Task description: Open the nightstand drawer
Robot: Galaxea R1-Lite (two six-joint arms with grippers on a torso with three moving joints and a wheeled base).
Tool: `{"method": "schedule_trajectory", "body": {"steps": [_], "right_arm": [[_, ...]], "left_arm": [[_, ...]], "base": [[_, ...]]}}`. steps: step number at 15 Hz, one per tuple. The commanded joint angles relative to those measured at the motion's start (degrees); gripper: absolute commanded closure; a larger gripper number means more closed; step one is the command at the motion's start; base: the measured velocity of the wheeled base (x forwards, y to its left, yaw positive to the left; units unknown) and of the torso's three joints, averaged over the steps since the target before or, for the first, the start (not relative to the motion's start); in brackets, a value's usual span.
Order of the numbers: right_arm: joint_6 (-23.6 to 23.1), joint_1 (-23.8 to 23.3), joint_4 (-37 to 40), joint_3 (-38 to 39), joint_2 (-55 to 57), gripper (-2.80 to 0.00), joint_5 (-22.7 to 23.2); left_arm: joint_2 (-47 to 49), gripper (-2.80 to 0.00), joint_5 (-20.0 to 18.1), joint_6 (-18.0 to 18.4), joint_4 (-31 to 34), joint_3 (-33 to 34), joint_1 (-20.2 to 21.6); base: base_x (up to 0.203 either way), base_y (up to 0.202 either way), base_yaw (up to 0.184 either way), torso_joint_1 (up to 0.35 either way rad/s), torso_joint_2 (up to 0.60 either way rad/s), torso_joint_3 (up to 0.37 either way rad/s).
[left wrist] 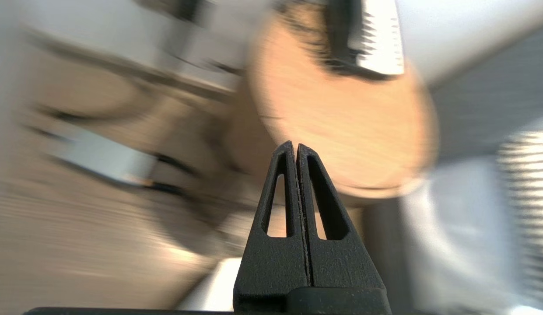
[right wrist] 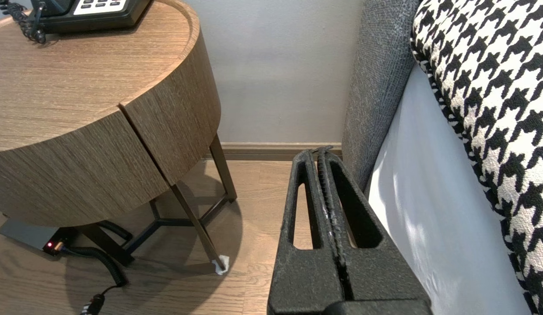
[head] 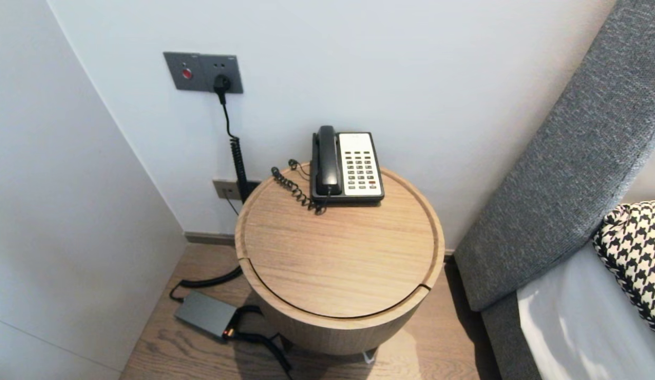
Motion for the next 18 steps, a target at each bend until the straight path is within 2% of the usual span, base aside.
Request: {"method": "schedule_trajectory", "body": {"steps": [1,3,7,12,18], "right_arm": [[-0.01,0.02,-0.03,1.41,0.08,0.00,-0.01],[-0.01,0.02,-0.03,1.41,0.08,0.00,-0.01],[-0.01,0.02,-0.03,1.41,0.08,0.00,-0.01],[-0.01,0.02,-0.03,1.41,0.08,0.00,-0.01],[-0.01,0.02,-0.03,1.41,0.08,0.00,-0.01]], "left_arm": [[9.19,0.00,-8.42,-8.61,-0.34,-3.76,-0.29],[13.74,0.00,-12.66,-12.11,-1.41,-4.99,-0.42],[26.12,0.00,-16.16,-13.11,-3.75,-9.10,-2.89],[39.13,0.00,-15.89,-11.77,-5.16,-9.96,-9.32],[49.80,0.00,-12.68,-11.15,-13.07,-8.49,-14.27]], "base": [[0.000,0.000,0.000,0.000,0.00,0.000],[0.000,0.000,0.000,0.000,0.00,0.000],[0.000,0.000,0.000,0.000,0.00,0.000],[0.000,0.000,0.000,0.000,0.00,0.000],[0.000,0.000,0.000,0.000,0.00,0.000]]}}
